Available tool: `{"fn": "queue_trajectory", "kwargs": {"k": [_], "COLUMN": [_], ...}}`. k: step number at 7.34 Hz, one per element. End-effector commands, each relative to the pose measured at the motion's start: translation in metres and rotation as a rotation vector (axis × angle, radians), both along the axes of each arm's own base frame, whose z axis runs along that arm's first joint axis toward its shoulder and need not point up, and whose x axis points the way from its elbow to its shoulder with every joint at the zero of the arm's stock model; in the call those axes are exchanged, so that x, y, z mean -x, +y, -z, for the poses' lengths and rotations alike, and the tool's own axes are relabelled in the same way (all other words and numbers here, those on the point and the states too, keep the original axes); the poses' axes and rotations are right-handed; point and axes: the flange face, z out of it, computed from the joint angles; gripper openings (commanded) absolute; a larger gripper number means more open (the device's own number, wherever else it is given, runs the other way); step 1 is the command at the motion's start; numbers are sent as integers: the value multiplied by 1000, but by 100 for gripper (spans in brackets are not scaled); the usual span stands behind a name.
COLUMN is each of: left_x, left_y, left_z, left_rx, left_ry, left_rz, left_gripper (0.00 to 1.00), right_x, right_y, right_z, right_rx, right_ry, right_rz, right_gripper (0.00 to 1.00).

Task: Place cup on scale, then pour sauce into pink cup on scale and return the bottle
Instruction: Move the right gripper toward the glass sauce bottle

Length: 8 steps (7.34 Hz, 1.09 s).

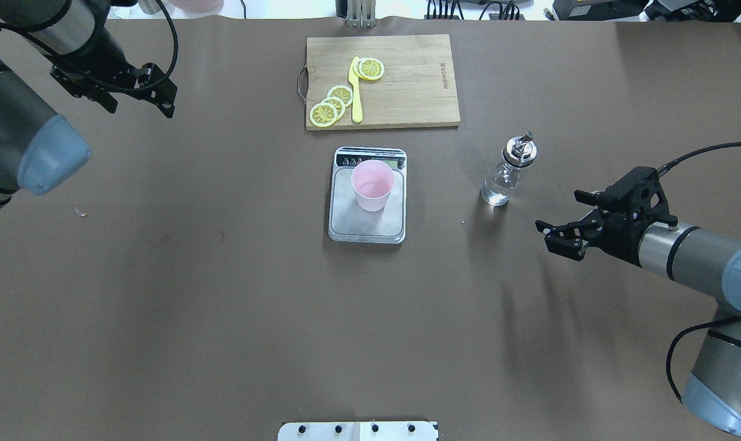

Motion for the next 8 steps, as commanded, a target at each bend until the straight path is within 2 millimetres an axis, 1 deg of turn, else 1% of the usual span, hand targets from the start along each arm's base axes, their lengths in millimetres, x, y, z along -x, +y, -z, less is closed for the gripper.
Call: {"fn": "queue_trajectory", "kwargs": {"k": [1, 2, 3, 4, 5, 7, 8], "left_x": [0, 0, 0, 0, 0, 0, 0], "left_y": [0, 0, 0, 0, 0, 0, 0], "left_z": [0, 0, 0, 0, 0, 0, 0], "left_rx": [0, 0, 0, 0, 0, 0, 0], "left_ry": [0, 0, 0, 0, 0, 0, 0], "left_rz": [0, 0, 0, 0, 0, 0, 0], "left_gripper": [99, 99, 99, 99, 99, 99, 99], "right_x": [6, 15, 32, 43, 44, 47, 44], "right_y": [0, 3, -4, -8, -9, -10, -13], "right_z": [4, 3, 14, 7, 12, 14, 13], "right_rx": [-10, -11, -6, 12, 6, -5, -6], "right_ry": [-10, -9, -45, -43, -57, -52, -51], "right_rz": [-54, -59, -81, -81, -79, -75, -81], "right_gripper": [99, 99, 99, 99, 99, 99, 98]}}
